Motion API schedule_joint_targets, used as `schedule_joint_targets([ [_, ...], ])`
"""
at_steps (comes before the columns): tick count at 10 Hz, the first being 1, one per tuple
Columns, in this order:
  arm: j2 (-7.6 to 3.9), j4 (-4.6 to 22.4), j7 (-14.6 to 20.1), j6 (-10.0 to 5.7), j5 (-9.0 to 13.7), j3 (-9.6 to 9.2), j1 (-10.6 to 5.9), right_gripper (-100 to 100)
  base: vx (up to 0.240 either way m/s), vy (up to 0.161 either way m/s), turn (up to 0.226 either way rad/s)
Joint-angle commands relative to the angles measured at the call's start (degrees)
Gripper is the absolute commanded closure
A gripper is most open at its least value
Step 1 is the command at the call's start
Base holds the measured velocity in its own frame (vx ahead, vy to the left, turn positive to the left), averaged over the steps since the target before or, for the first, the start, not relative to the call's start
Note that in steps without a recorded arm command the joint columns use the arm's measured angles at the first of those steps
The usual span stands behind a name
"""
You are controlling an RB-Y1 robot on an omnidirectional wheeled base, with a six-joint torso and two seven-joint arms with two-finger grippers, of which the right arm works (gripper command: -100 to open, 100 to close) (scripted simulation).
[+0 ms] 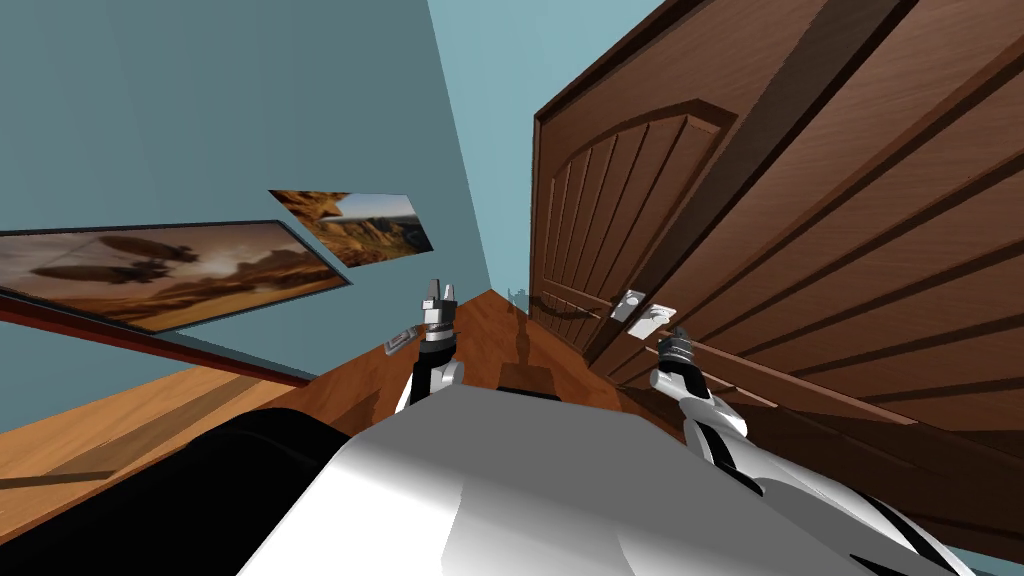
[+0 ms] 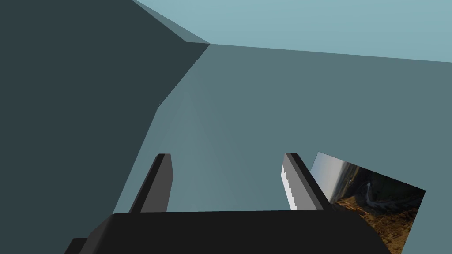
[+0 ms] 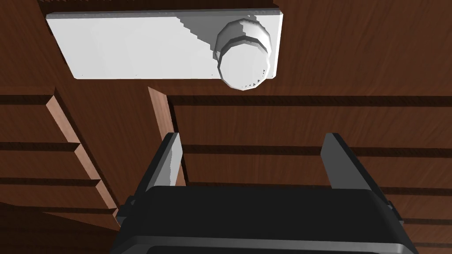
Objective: Pull the door open
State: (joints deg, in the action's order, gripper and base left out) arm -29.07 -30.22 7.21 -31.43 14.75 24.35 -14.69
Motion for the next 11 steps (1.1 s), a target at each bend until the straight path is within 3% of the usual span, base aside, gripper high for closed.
schedule_joint_targets([
  [1, 0.09, 0.0, 0.3, -0.02, -0.2, -0.55, -0.41, -100, -0.154, 0.150, 0.030],
  [3, 0.30, -1.0, 0.1, 0.56, -0.1, -0.34, 0.05, -100, -0.071, 0.062, -0.002],
  [4, -0.07, -0.1, 0.0, 0.19, 0.2, 0.44, 1.23, -100, -0.006, -0.110, -0.170],
  [6, -0.27, 0.3, -0.2, -0.02, 0.4, 0.99, 1.98, -100, 0.045, -0.205, -0.097],
  [11, -0.15, 0.4, -0.5, -0.50, 0.5, 1.29, 1.85, -100, 0.115, -0.100, 0.018],
])
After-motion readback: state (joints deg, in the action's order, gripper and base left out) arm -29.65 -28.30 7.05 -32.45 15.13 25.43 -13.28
